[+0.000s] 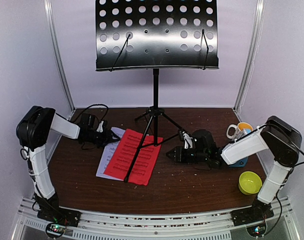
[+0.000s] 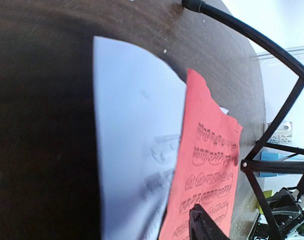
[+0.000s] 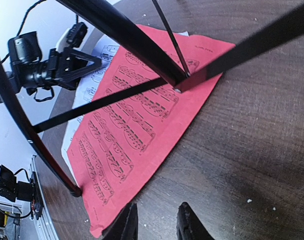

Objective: Set up the instrument practice props

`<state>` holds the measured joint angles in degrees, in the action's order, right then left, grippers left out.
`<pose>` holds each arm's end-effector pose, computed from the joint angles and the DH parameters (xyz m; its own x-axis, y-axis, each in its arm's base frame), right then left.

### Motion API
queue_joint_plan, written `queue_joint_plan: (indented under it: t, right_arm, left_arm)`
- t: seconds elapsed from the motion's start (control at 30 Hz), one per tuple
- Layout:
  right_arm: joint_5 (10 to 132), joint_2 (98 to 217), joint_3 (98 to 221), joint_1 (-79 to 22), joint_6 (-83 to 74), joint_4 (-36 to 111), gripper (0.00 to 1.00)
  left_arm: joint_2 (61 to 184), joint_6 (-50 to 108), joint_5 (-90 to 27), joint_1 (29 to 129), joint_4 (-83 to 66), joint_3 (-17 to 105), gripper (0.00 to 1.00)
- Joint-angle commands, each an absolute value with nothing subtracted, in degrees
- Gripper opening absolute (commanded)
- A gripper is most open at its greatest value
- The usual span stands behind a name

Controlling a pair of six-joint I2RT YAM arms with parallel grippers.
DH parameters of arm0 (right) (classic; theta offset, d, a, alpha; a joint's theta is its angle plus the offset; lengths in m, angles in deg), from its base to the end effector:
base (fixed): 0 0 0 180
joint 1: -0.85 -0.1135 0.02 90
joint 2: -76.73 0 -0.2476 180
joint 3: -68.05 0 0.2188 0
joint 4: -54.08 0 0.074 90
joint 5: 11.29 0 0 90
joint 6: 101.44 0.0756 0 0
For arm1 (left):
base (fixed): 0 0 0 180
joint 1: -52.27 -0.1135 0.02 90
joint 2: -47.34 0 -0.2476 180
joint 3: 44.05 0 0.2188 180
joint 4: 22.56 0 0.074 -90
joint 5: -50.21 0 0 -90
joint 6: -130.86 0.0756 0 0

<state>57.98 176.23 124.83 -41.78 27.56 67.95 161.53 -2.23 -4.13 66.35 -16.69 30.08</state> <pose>0.2382 0.2556 0.1394 -0.8181 0.0469 -0.5732 -0.4461 0.5772 0.6839 0.3609 -0.1360 0.1012 -0.9126 -0.3433 -0.2218 -0.0445 0.6229 -0.7810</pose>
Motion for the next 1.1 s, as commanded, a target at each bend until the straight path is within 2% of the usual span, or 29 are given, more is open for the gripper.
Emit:
queue_joint_plan:
  t: [0.0,0.1,0.17,0.27,0.4,0.63,1.07]
  right_arm:
    - [57.47,178.06,125.11,-42.41,28.15,69.68,0.3]
    - [56.87,178.69,125.91,-43.02,28.24,70.01,0.32]
    - [56.84,178.83,126.1,-43.19,28.4,70.06,0.33]
    - [57.18,178.01,125.69,-43.23,28.26,70.19,0.34]
    - [58.39,175.02,124.49,-43.12,26.89,70.01,0.39]
    - [60.7,168.3,122.95,-42.36,21.93,68.63,0.55]
    - [66.96,154.97,121.53,-42.13,10.29,65.71,0.77]
  left_arm:
    - [158.06,-5.2,-7.72,66.2,-19.99,22.89,0.45]
    - [154.83,-5.14,-9.8,66.24,-21.61,19.79,0.44]
    - [153.11,-4.16,-11.28,66.2,-20.54,19.21,0.37]
    - [150.37,-1.5,-14.6,66.24,-17.41,19.13,0.24]
    - [145.54,3.58,-20.81,66.32,-10.17,19.98,0.0]
    - [134.0,11.59,-31.34,66.35,1.15,21.18,0.0]
    - [110.5,24.79,-37.17,67.01,9.36,18.43,0.0]
